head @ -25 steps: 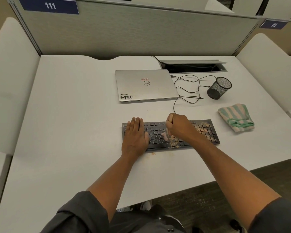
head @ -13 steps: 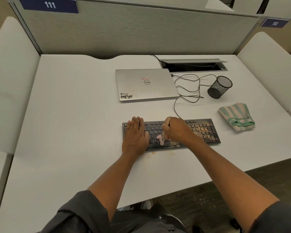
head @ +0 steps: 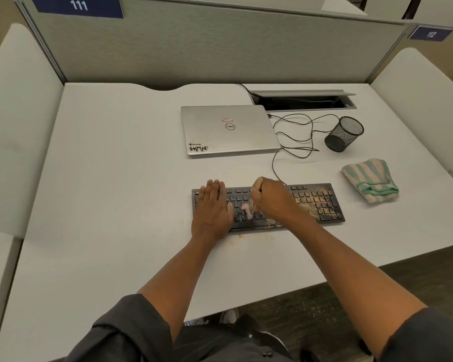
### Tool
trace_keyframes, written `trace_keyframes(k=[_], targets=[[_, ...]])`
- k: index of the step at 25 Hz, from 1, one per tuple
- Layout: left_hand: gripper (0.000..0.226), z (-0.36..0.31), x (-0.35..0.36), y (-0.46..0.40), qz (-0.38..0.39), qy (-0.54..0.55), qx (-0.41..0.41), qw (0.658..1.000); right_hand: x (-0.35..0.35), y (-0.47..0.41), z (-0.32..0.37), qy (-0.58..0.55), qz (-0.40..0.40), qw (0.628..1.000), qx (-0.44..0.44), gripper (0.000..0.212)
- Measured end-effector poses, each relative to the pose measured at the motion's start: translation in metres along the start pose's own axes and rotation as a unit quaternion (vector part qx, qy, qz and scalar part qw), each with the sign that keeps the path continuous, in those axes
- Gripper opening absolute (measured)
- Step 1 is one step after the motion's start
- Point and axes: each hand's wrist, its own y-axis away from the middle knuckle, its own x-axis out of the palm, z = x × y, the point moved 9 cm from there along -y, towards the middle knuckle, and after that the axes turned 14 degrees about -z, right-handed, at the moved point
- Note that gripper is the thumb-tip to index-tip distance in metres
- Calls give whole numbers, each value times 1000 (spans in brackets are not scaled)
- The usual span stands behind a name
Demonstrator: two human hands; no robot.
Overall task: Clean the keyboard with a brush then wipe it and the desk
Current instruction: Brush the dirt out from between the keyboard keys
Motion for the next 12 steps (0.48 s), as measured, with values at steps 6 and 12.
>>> trace_keyframes(k=[6,12], targets=[[79,0,-1,0,-5,2,0,1000,-15,-2,4,-34,-35,999,7,27],[79,1,-1,0,-6,8,0,1000,-5,6,-1,17,2,1000,-15,31]])
